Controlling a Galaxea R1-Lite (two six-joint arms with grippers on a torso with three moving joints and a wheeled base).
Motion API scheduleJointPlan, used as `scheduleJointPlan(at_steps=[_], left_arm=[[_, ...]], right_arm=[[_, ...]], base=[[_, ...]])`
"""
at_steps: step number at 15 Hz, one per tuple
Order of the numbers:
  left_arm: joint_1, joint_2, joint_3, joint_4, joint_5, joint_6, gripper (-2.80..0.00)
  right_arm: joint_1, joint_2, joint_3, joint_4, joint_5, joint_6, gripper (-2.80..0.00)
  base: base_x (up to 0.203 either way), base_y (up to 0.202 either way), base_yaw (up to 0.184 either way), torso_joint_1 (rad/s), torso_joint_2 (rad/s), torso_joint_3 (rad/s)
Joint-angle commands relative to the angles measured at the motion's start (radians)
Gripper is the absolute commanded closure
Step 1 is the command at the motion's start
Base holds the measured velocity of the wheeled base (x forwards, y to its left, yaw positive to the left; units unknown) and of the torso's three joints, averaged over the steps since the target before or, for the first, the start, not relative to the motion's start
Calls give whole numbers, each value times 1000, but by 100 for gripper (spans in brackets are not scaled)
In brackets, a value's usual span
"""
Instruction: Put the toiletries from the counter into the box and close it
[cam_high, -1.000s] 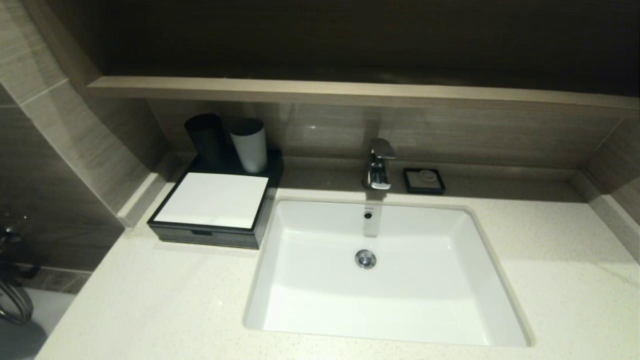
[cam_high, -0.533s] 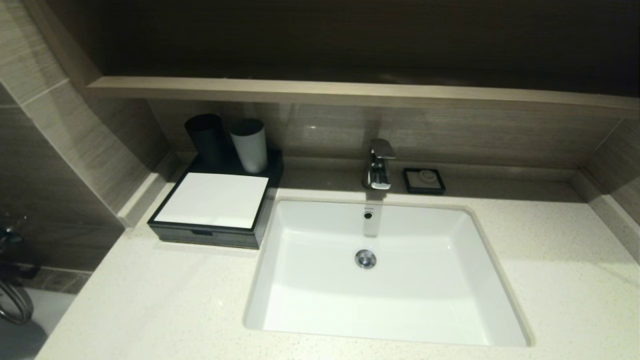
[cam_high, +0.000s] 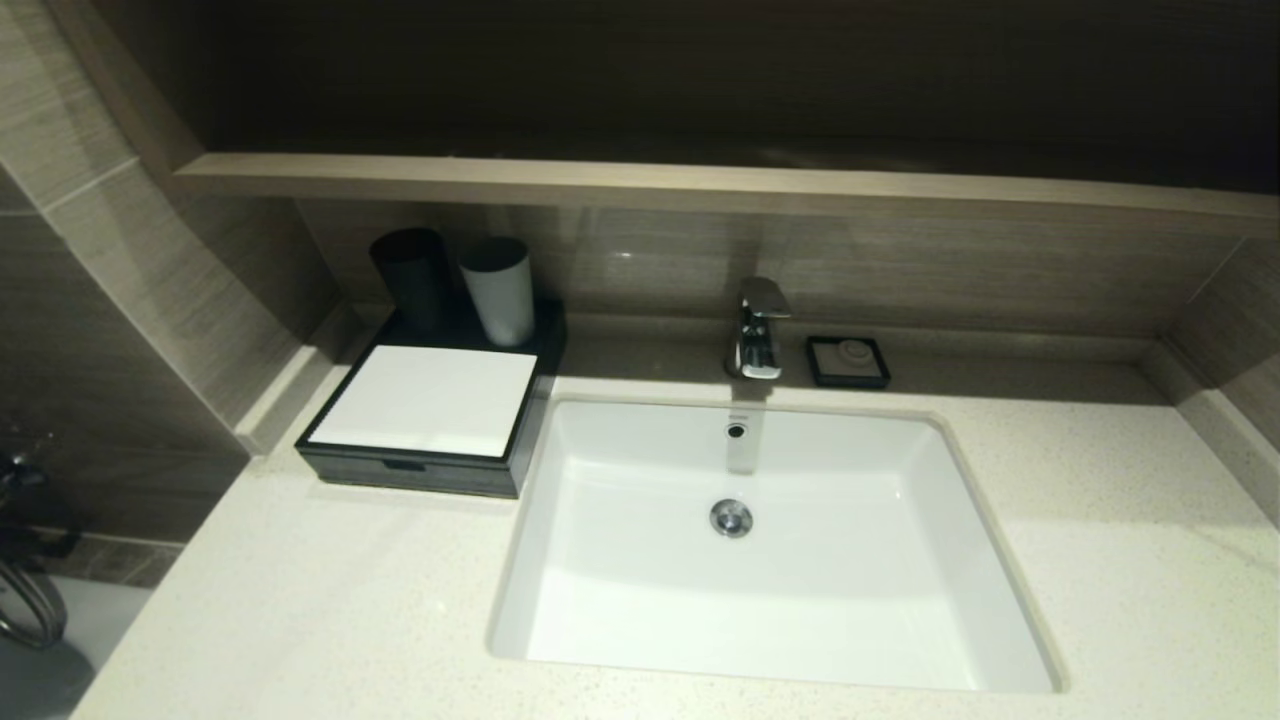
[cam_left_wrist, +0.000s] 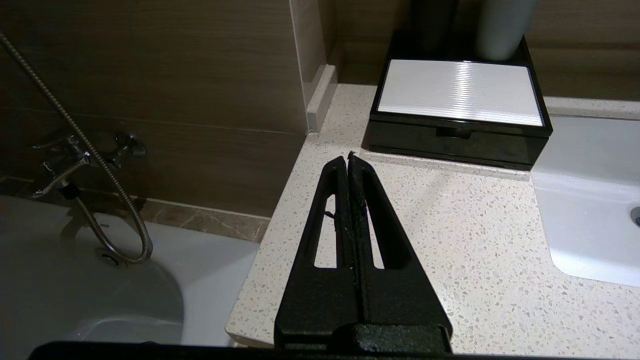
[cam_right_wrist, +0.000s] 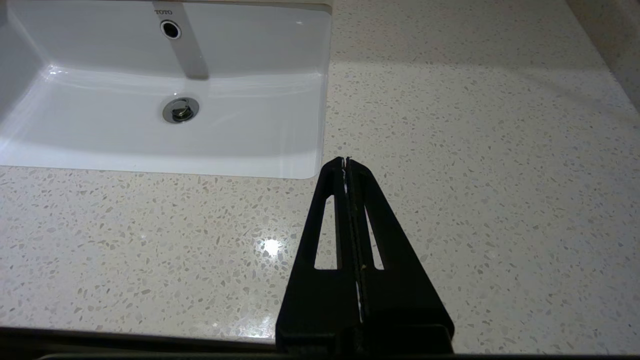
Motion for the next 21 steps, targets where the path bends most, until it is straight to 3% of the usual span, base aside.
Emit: scheduleJointPlan(at_steps=[1, 5, 21], left_arm=[[0, -33, 42, -1, -22, 3, 0], [0, -93, 108, -1, -125, 2, 0], [0, -98, 262, -47, -154, 12, 0]], right_arm=[[0, 0, 0, 0, 0, 0, 0], [0, 0, 0, 0, 0, 0, 0], [0, 0, 0, 0, 0, 0, 0]], base=[[0, 0, 0, 0, 0, 0], [0, 0, 0, 0, 0, 0], [0, 0, 0, 0, 0, 0]])
